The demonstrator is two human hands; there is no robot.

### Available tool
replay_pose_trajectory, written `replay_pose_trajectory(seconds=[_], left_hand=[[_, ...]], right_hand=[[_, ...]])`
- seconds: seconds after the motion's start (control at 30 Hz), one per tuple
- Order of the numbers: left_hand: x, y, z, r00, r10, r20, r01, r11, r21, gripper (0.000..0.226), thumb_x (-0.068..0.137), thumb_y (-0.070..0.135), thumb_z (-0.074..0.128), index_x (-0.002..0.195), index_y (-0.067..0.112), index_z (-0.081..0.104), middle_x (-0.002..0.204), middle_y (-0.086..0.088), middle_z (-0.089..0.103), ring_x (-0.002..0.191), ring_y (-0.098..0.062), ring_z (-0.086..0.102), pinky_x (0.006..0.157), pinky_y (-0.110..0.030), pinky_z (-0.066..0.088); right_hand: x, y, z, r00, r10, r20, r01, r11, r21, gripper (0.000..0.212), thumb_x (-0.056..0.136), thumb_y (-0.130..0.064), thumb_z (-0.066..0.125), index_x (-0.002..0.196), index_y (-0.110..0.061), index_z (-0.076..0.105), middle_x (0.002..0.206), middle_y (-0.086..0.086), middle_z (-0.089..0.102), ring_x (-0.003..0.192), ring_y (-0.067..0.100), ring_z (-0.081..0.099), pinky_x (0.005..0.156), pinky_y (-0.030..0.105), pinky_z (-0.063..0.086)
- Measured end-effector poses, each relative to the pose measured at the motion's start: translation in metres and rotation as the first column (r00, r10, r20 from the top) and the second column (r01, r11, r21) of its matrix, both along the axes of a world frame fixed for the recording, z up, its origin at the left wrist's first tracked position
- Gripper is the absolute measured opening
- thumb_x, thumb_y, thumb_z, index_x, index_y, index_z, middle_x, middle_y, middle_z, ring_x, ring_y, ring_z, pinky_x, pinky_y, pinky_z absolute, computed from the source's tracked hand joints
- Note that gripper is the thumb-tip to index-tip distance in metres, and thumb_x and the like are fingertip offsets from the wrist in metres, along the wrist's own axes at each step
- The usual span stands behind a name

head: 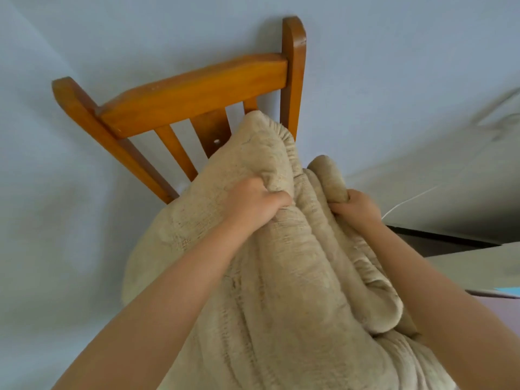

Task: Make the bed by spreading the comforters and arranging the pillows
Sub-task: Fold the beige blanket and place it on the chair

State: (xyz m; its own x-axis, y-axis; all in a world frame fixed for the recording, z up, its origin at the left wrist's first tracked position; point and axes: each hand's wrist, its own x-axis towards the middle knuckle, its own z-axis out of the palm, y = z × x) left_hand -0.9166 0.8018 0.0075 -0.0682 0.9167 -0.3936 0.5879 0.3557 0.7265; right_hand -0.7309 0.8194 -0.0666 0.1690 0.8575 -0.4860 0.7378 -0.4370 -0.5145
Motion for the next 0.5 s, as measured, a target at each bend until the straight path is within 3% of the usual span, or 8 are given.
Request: replay_pose_trajectory(seconds=[0.13,0.2,0.27,0.33,0.4,0.43,0.5], left_hand=[[0.028,0.004,-0.035,0.997,-0.001,0.078,0.004,0.999,-0.050,0.041,0.075,0.028,0.069,0.051,0.015,0.039,0.054,0.002,0.041,0.055,-0.016,0.043,0.053,-0.027,0.032],[0.040,0.008,-0.051,0.999,-0.027,0.034,0.028,0.999,-0.030,0.047,0.078,0.029,0.066,0.048,0.016,0.032,0.050,0.004,0.036,0.050,-0.015,0.038,0.048,-0.024,0.027],[0.047,0.011,-0.061,0.992,-0.123,-0.008,0.123,0.992,-0.042,0.045,0.082,0.035,0.062,0.050,0.016,0.035,0.051,0.004,0.037,0.050,-0.014,0.039,0.047,-0.024,0.029],[0.048,0.012,-0.068,0.964,-0.262,0.036,0.265,0.957,-0.121,0.035,0.087,0.042,0.054,0.069,0.012,0.054,0.067,0.001,0.053,0.064,-0.014,0.051,0.059,-0.026,0.042],[0.042,0.011,-0.073,0.938,-0.329,0.105,0.345,0.904,-0.251,0.046,0.089,0.045,0.050,0.114,0.007,0.056,0.110,-0.004,0.061,0.103,-0.019,0.056,0.091,-0.033,0.047],[0.036,0.008,-0.074,0.930,-0.338,0.143,0.365,0.884,-0.293,0.044,0.090,0.041,0.049,0.120,0.009,0.053,0.119,-0.005,0.059,0.112,-0.020,0.054,0.099,-0.037,0.044],[0.020,0.006,-0.077,0.925,-0.279,0.257,0.347,0.896,-0.277,0.012,0.094,0.023,0.049,0.092,0.015,0.057,0.096,-0.002,0.062,0.094,-0.016,0.059,0.093,-0.037,0.046]], right_hand=[[0.025,-0.016,-0.037,0.984,-0.103,0.148,0.117,0.989,-0.087,0.040,0.093,-0.033,0.044,0.113,0.002,0.052,0.111,0.022,0.061,0.103,0.038,0.056,0.071,0.032,0.036],[0.039,-0.022,-0.050,0.981,-0.134,0.137,0.158,0.971,-0.178,0.047,0.096,-0.034,0.039,0.120,0.007,0.046,0.121,0.026,0.056,0.103,0.037,0.054,0.074,0.034,0.037],[0.049,-0.025,-0.056,0.982,-0.163,0.095,0.182,0.949,-0.256,0.056,0.096,-0.037,0.037,0.130,0.007,0.039,0.132,0.026,0.049,0.114,0.036,0.050,0.088,0.040,0.040],[0.053,-0.028,-0.059,0.978,-0.207,0.033,0.206,0.921,-0.331,0.065,0.096,-0.043,0.032,0.140,0.004,0.028,0.144,0.022,0.037,0.130,0.036,0.039,0.105,0.043,0.033],[0.051,-0.031,-0.055,0.957,-0.276,-0.089,0.224,0.898,-0.379,0.069,0.094,-0.052,0.027,0.143,-0.004,0.027,0.146,0.015,0.037,0.136,0.033,0.034,0.112,0.044,0.027],[0.048,-0.033,-0.052,0.951,-0.285,-0.120,0.226,0.905,-0.361,0.071,0.091,-0.058,0.026,0.142,-0.009,0.033,0.139,0.012,0.043,0.134,0.032,0.037,0.112,0.044,0.029],[0.041,-0.036,-0.042,0.972,-0.193,-0.134,0.156,0.957,-0.245,0.082,0.077,-0.078,0.027,0.134,-0.021,0.045,0.128,0.007,0.052,0.127,0.030,0.046,0.108,0.046,0.035]])
